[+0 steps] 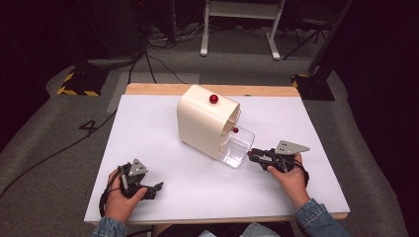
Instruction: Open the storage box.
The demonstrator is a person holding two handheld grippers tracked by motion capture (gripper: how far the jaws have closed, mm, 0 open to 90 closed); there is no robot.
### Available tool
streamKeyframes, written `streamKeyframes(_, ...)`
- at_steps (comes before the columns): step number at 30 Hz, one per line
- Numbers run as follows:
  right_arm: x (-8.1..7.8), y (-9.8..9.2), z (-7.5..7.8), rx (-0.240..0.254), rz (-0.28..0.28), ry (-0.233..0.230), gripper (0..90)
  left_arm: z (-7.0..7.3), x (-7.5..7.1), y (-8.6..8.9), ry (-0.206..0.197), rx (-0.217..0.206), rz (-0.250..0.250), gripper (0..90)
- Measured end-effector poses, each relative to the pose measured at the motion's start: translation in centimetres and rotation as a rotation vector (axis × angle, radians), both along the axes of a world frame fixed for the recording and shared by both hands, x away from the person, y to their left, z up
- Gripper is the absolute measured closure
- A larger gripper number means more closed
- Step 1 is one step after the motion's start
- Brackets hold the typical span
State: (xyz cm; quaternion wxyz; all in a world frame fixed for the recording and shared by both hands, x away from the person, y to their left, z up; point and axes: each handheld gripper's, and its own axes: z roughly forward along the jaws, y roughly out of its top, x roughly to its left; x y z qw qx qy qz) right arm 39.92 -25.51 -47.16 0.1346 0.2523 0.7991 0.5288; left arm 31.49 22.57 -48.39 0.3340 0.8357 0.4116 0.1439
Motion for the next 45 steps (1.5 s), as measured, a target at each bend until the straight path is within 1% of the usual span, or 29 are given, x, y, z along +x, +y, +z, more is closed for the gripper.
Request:
streamKeyframes(4,-0.1,-0.3,0.3,-0.003,-0.009,-0.003,66.3,0.0,0.0,0.0,0.0,0.0,0.0,11.2)
streamKeyframes(9,-0.4,-0.7,1.1,0.006,-0.015,-0.016,64.7,0.0,0.0,0.0,-0.001,0.0,0.0,11.2)
streamKeyframes(13,-0.3,-0.8,1.1,0.002,-0.015,-0.011,64.6,0.0,0.0,0.0,-0.002,0.003,-0.002,11.2)
streamKeyframes(15,-0.3,-0.7,1.4,0.006,-0.012,-0.018,64.5,0.0,0.0,0.0,-0.002,0.003,-0.001,11.2)
streamKeyframes(19,-0.3,-0.2,3.1,0.026,-0.001,-0.049,63.1,0.0,0.0,0.0,-0.001,0.003,-0.001,11.2)
streamKeyframes(21,-0.2,0.1,4.1,0.024,0.009,-0.069,62.8,0.0,0.0,0.0,-0.002,0.003,-0.001,11.2)
streamKeyframes(26,0.5,1.0,6.2,0.019,0.026,-0.101,63.0,0.0,-0.1,0.0,-0.005,0.001,-0.001,11.2)
streamKeyframes(30,1.0,2.0,7.1,0.019,0.042,-0.111,63.4,-0.1,-0.1,0.0,-0.006,0.001,0.0,11.2)
streamKeyframes(36,1.8,3.7,7.7,0.031,0.059,-0.116,64.0,0.0,0.0,0.0,-0.001,0.002,-0.002,11.1)
streamKeyframes(45,2.8,5.6,7.4,0.021,0.063,-0.109,65.2,0.0,-0.1,0.0,-0.006,0.003,0.0,11.2)
